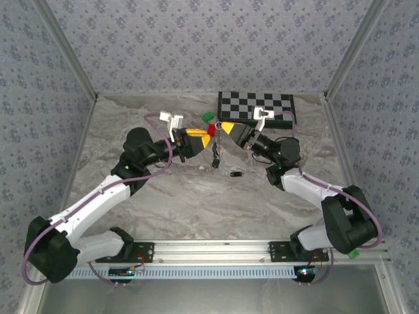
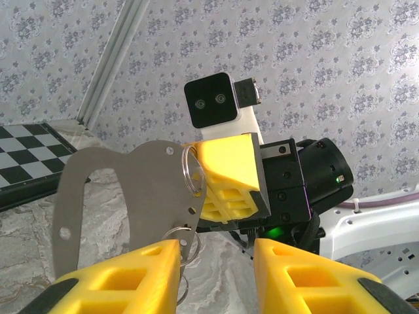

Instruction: Put the keys on the keyring

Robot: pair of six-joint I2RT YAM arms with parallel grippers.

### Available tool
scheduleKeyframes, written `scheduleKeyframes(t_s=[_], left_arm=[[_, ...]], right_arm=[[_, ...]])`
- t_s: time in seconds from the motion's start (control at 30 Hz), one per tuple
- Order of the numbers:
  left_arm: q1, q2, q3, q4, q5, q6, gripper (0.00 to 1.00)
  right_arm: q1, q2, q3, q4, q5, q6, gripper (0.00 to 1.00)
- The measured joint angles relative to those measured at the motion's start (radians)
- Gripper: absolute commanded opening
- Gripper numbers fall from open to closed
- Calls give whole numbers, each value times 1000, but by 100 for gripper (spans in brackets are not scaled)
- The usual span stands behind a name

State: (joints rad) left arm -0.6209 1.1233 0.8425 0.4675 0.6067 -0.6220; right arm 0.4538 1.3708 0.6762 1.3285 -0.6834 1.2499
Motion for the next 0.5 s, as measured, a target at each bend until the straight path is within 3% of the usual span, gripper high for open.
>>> scheduleKeyframes(t_s=[0.5], left_arm=[[2,30,17,0,-2,-5,32]], right_arm=[[18,11,6,1,-20,-8,0]])
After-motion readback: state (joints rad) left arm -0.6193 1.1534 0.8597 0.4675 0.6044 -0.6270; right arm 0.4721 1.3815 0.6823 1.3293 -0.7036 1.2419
